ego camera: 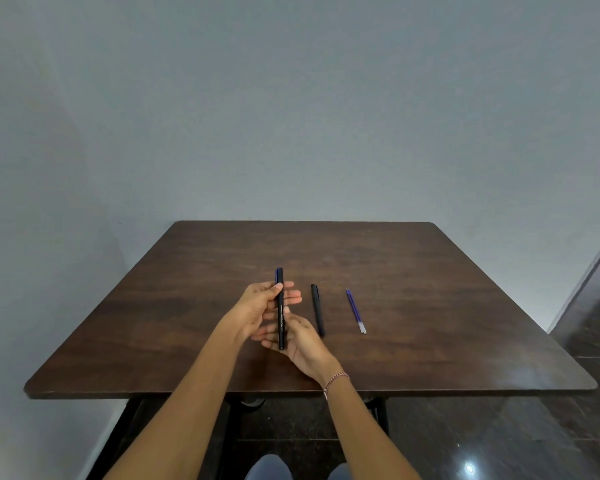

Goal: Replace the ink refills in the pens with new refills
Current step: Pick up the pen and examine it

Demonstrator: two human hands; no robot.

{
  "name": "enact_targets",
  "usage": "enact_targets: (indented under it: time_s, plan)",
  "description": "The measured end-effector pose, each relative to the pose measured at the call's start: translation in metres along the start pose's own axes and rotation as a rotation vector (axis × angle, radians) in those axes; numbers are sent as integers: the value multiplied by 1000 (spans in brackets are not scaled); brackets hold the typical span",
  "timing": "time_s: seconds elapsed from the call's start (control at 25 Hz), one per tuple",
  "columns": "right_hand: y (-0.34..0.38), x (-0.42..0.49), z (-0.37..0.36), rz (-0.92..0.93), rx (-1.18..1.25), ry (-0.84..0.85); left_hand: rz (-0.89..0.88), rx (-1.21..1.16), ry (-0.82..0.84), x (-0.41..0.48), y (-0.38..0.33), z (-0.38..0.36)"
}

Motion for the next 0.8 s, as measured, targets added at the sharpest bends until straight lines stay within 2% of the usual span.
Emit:
enact_targets:
  time_s: [0.12,0.36,0.56,0.68,0.8]
  plan:
    - [0,2,2,-17,43,-10,62,7,10,3,6,-6]
    - [-10,2,14,-40,-5,-105,6,-110,-199,6,18,-11]
    - [-16,4,16,-58,-19,-109,-25,-56,-332,7,22,1]
    - [-17,5,17,-41,-54,-103,-51,-44,-333,8,17,1]
    - [-13,4,18,0,-79,-106,-81,-87,-229,8,8,-4]
Point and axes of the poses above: each hand's wrist, its own x-axis towards the middle knuckle, its own z-axis out of the back of the hand, y = z × x, the point moved 10 cm from there along x, towards the middle knuckle, and after that the axes turned 14 degrees about z, right-handed, at the moved point
